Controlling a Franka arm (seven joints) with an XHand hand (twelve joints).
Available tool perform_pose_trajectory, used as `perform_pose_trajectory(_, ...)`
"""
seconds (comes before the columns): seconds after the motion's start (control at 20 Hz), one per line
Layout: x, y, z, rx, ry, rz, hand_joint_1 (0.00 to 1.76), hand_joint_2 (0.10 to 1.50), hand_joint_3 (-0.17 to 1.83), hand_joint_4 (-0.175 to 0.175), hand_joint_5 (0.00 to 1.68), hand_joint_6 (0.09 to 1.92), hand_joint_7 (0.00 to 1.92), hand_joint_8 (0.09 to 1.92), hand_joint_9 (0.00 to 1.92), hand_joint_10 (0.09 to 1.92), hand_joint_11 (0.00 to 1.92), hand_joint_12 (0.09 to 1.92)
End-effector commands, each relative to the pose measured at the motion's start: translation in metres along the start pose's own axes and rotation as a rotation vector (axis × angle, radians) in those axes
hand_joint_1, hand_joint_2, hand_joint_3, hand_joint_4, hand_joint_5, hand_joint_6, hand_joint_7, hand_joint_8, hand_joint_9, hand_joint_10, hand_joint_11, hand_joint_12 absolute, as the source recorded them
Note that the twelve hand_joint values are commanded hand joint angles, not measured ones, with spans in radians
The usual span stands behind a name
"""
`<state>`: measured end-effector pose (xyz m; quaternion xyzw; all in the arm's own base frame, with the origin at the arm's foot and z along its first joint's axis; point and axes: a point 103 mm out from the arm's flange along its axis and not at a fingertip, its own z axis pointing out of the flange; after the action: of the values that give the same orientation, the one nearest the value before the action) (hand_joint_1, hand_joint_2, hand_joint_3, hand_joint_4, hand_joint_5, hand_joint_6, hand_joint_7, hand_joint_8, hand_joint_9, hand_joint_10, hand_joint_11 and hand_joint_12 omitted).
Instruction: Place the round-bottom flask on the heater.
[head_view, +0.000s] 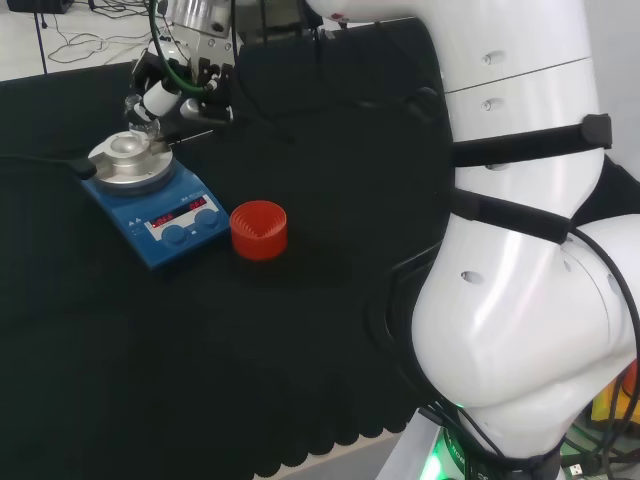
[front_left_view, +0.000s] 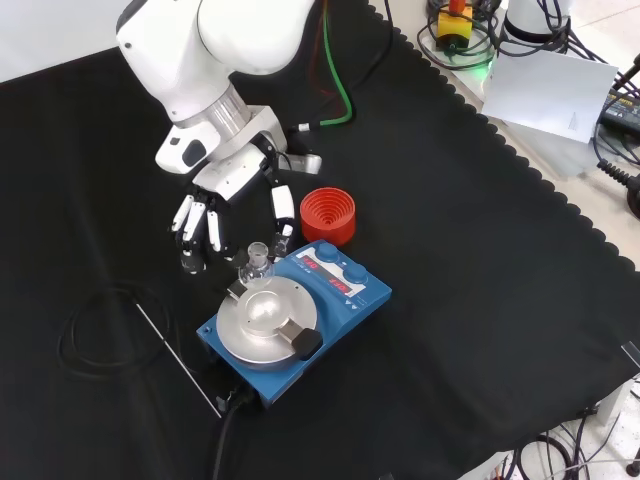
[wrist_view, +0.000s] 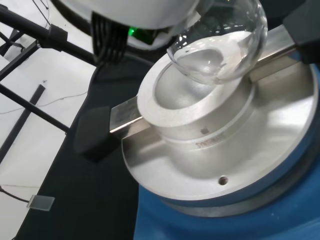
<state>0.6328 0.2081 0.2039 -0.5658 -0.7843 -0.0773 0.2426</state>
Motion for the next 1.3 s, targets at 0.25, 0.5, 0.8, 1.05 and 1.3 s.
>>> perform_pose_trajectory(0.25, 0.014, 0.008, 0.011, 0.026, -0.015, -0.019, 1.13, 0.65, 0.85, -0.028, 1.11, 1.06, 0.33, 0.62, 0.61, 0.58, 0.31, 1.36)
perform_pose_trajectory(0.5, 0.013, 0.013, 0.015, 0.039, -0.016, -0.018, 1.13, 0.65, 0.85, -0.028, 1.1, 1.06, 0.33, 0.63, 0.61, 0.58, 0.32, 1.36)
perform_pose_trajectory(0.8, 0.013, 0.017, 0.019, 0.048, -0.019, -0.017, 1.13, 0.65, 0.85, -0.028, 1.1, 1.06, 0.33, 0.63, 0.61, 0.58, 0.32, 1.36)
perform_pose_trajectory(1.05, 0.012, 0.019, 0.021, 0.051, -0.025, -0.011, 1.13, 0.65, 0.85, -0.028, 1.1, 1.06, 0.33, 0.63, 0.61, 0.58, 0.32, 1.36)
perform_pose_trajectory(1.3, 0.012, 0.019, 0.022, 0.05, -0.024, -0.008, 1.13, 0.65, 0.85, -0.029, 1.1, 1.06, 0.33, 0.63, 0.61, 0.58, 0.32, 1.36)
